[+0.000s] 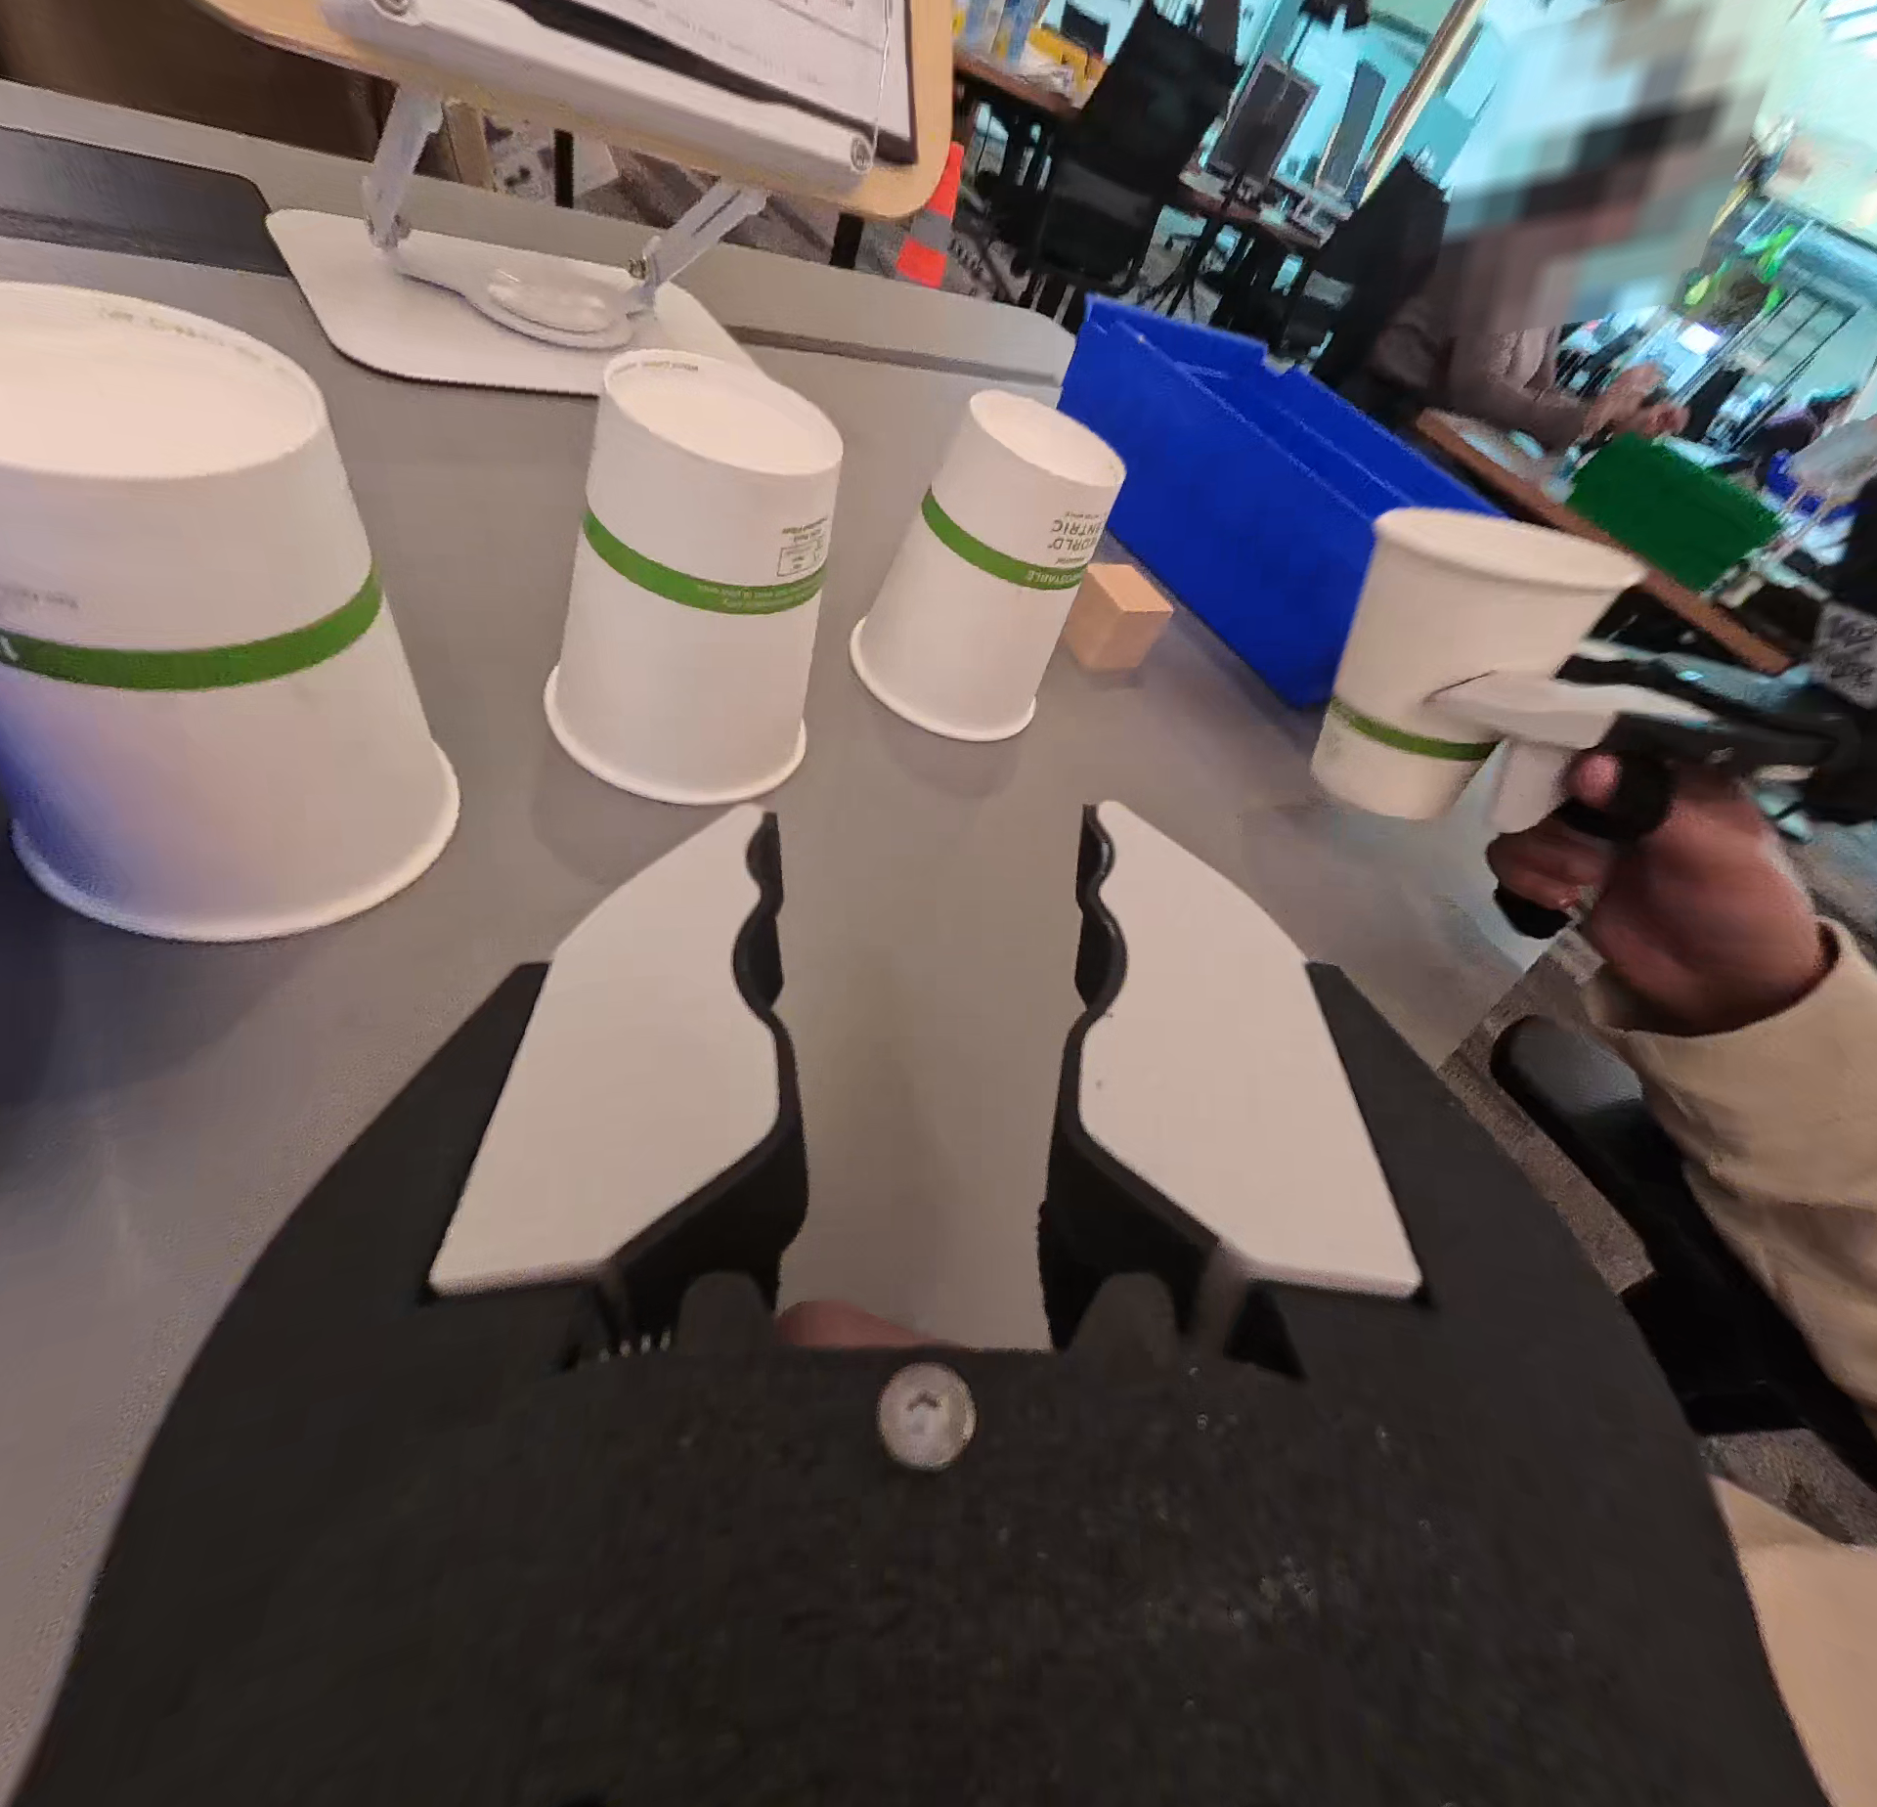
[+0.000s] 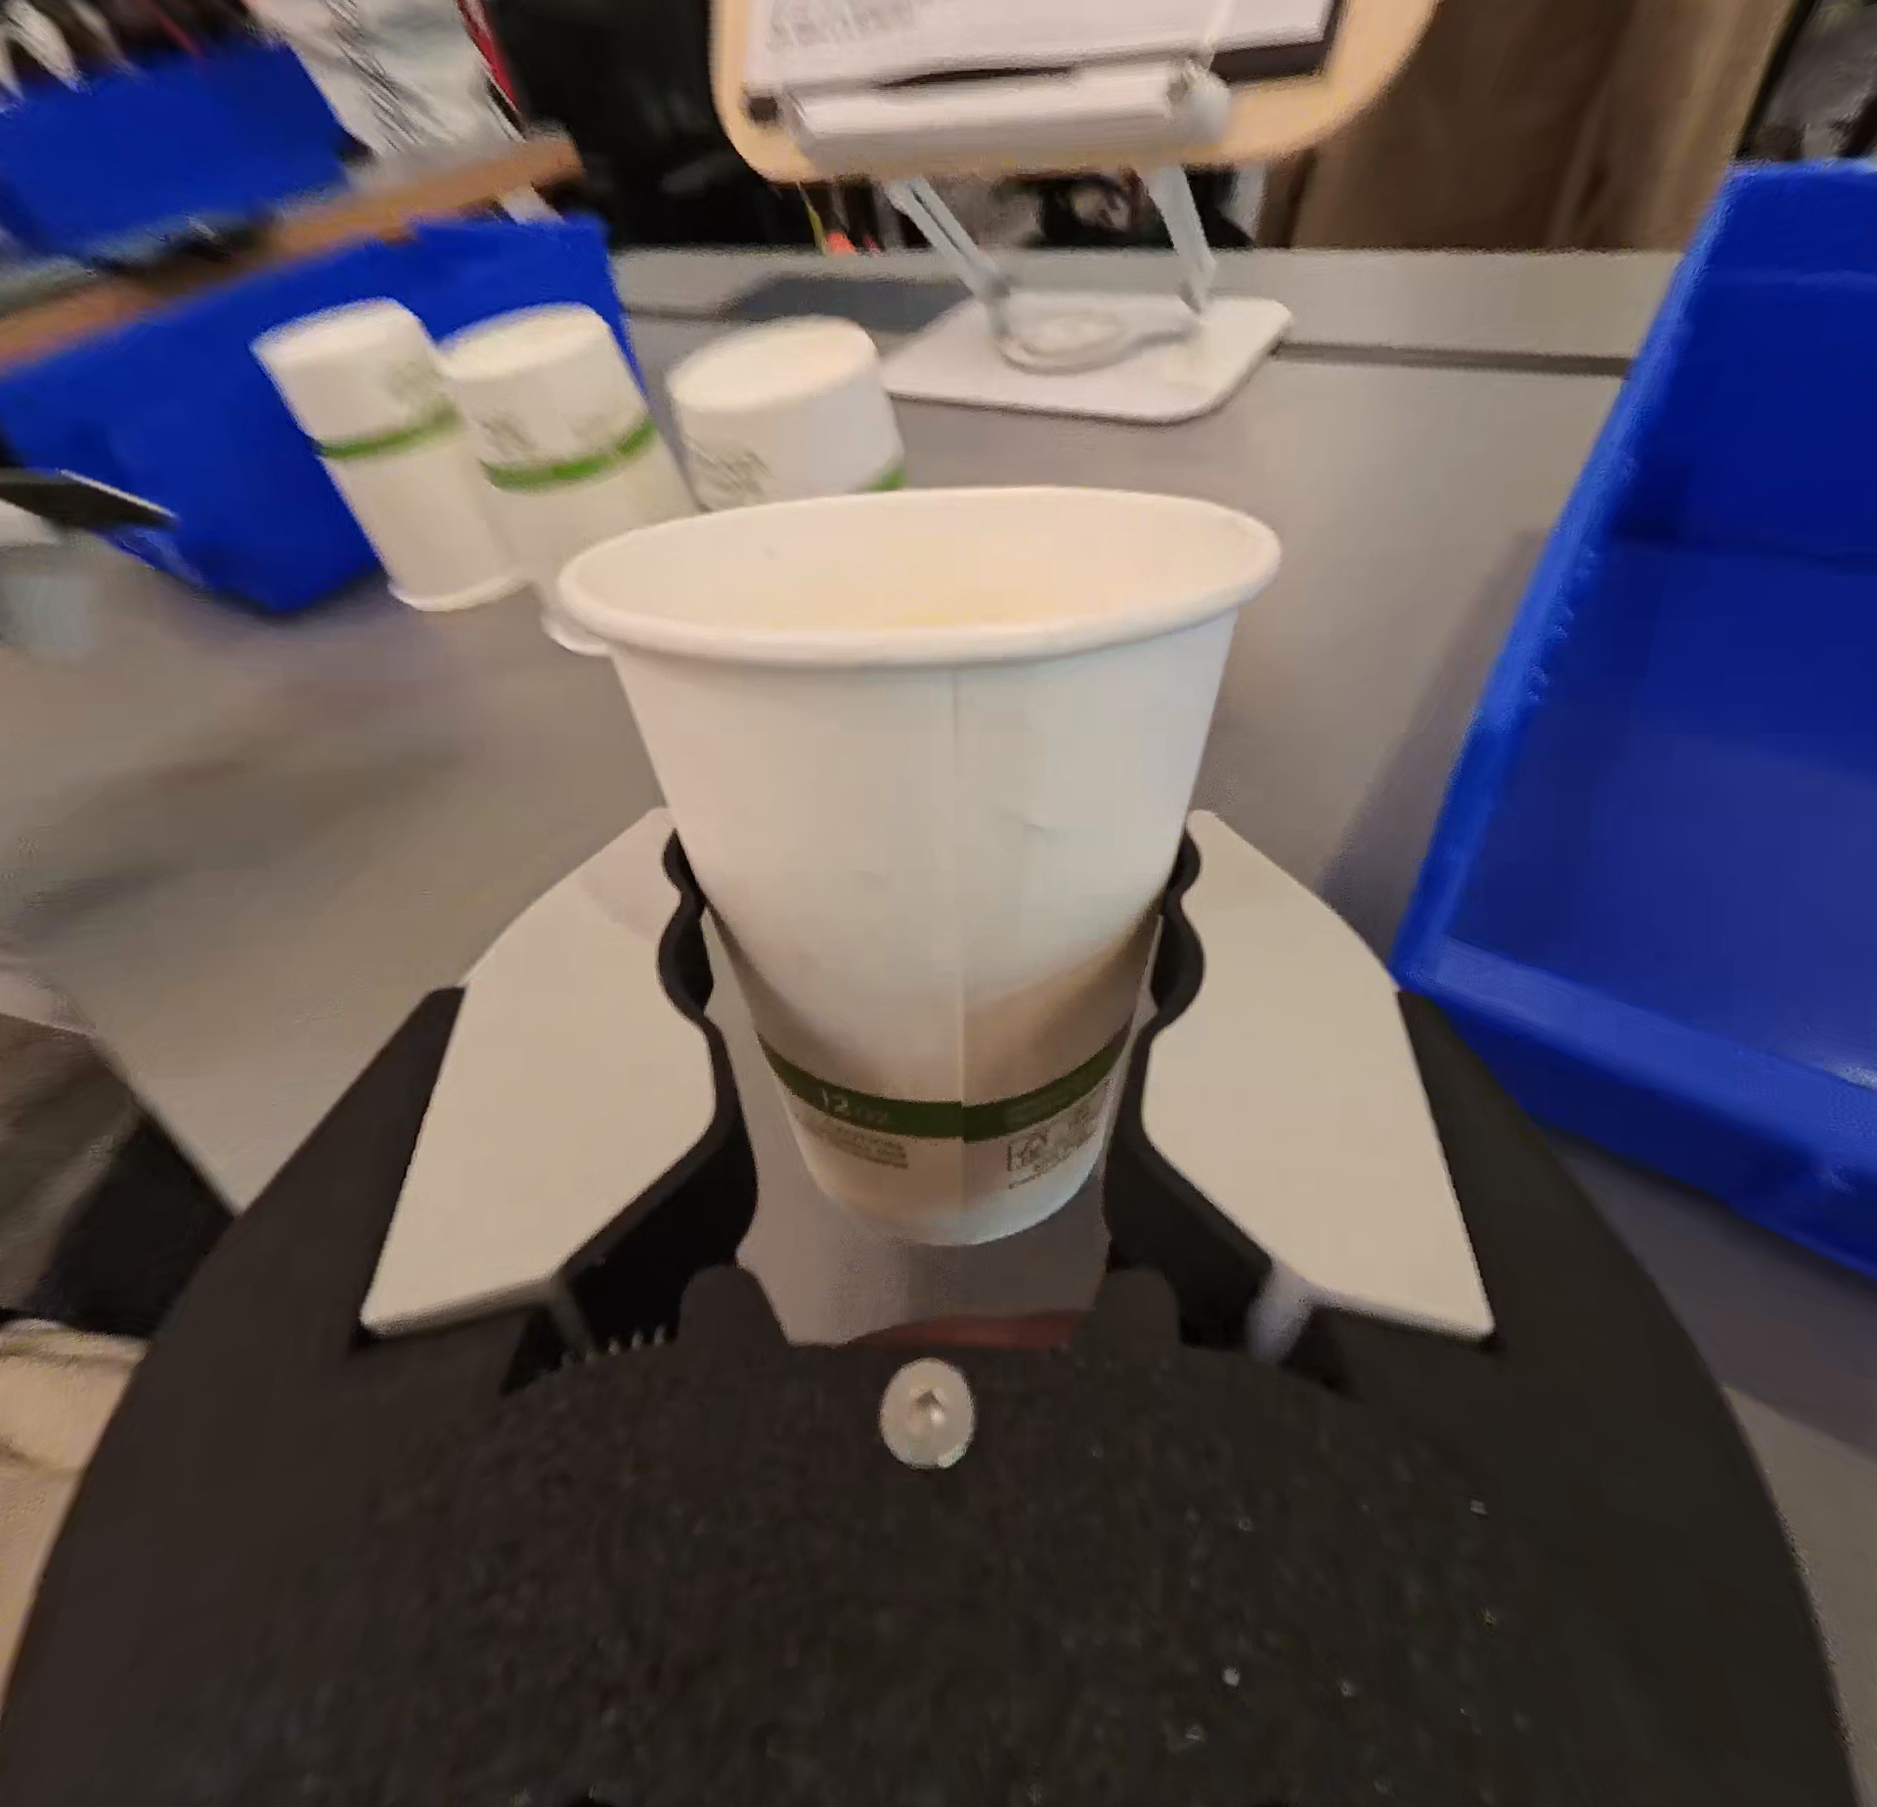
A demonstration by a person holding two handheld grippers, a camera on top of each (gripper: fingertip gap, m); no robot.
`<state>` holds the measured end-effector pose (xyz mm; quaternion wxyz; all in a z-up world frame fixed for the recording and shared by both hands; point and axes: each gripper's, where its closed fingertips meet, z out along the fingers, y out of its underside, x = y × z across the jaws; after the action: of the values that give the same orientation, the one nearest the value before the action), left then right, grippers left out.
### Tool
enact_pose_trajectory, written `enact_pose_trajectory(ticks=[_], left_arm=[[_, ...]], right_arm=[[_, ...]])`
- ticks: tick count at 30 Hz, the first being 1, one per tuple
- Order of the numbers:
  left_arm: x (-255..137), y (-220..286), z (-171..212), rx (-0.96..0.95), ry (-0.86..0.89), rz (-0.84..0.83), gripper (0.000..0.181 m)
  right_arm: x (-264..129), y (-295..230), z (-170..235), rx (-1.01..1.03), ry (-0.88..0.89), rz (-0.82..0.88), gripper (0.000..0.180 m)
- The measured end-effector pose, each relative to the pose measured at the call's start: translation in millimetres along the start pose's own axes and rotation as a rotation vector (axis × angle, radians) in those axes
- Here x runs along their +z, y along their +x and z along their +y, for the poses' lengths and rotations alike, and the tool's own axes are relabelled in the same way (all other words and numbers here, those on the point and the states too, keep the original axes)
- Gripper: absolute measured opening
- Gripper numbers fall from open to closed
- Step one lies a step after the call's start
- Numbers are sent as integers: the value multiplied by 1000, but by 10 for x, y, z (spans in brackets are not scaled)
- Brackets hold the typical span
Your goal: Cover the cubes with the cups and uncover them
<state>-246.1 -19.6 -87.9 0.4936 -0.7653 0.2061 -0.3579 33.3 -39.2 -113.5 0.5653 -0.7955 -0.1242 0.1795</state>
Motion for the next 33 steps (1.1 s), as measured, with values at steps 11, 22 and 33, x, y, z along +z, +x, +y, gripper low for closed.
enact_pose_trajectory(ticks=[11,22,33], left_arm=[[101,56,174,217,-32,-67,52],[174,-49,281,143,-72,-48,54],[63,-261,250,135,-79,-148,57]], right_arm=[[138,191,211,-79,-164,80,88],[32,84,391,-19,-224,59,89],[-315,-79,215,-99,-147,49,112]])
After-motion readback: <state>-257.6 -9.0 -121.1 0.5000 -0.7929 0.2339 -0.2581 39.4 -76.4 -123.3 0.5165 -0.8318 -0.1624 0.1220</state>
